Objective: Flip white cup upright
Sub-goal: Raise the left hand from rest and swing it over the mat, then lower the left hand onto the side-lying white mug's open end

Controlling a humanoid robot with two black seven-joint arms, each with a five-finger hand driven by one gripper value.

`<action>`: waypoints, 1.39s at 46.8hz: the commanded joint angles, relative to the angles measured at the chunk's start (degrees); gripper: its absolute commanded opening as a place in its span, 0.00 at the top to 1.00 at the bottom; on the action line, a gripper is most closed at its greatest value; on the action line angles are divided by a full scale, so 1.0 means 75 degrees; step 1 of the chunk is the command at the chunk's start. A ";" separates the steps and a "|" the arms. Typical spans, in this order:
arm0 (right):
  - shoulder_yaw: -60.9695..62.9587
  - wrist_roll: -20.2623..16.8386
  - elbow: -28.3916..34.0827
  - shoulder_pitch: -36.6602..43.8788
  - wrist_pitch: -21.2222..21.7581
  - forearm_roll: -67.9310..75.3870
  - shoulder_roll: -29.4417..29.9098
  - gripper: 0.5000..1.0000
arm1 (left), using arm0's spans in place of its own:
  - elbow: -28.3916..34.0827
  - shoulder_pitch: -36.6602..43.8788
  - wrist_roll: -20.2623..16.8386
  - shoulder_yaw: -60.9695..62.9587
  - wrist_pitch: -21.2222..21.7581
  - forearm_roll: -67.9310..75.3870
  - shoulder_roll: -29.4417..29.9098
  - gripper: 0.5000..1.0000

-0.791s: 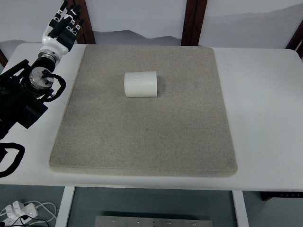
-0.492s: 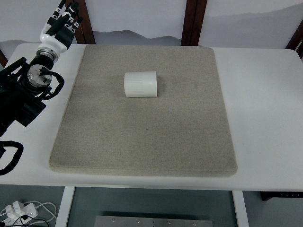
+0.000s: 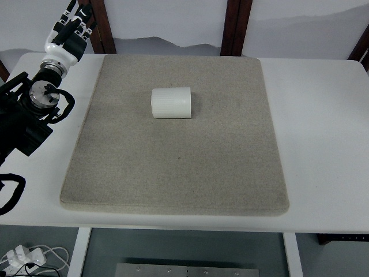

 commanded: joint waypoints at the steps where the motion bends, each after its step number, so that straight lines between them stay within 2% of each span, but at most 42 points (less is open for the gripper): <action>1: 0.0000 0.0001 0.0003 0.0000 0.0000 -0.0002 0.0000 0.10 | -0.0003 -0.0055 -0.0005 0.0086 -0.0064 0.0069 0.0037 0.00; 16: 0.0000 0.0001 0.0003 0.0000 0.0000 -0.0002 0.0000 0.10 | -0.0003 -0.0418 -0.0005 0.0180 -0.0052 0.0478 0.0096 0.00; 27: 0.0000 0.0001 0.0003 0.0000 0.0000 0.0010 0.0000 0.10 | -0.0015 -0.0934 0.0030 0.0238 -0.0215 0.2798 0.0541 0.00; 43: 0.0000 0.0001 -0.0009 0.0000 0.0000 0.0010 0.0000 0.10 | -0.0108 -0.1051 -0.0063 0.0239 -0.0684 0.5423 0.0611 0.00; 48: 0.0000 0.0001 0.0003 0.0000 0.0000 0.0010 0.0000 0.10 | -0.0798 -0.1051 -0.0110 0.0238 -0.0978 0.6033 0.0973 0.00; 56: 0.0000 0.0001 0.0003 0.0000 0.0000 -0.0002 0.0000 0.10 | -0.2520 -0.1039 -0.0099 0.0729 -0.0978 0.6947 0.1864 0.00; 65: 0.0000 0.0001 0.0003 0.0000 0.0000 0.0010 0.0000 0.10 | -0.4033 -0.1285 -0.0087 0.1702 -0.0955 0.7662 0.2638 0.00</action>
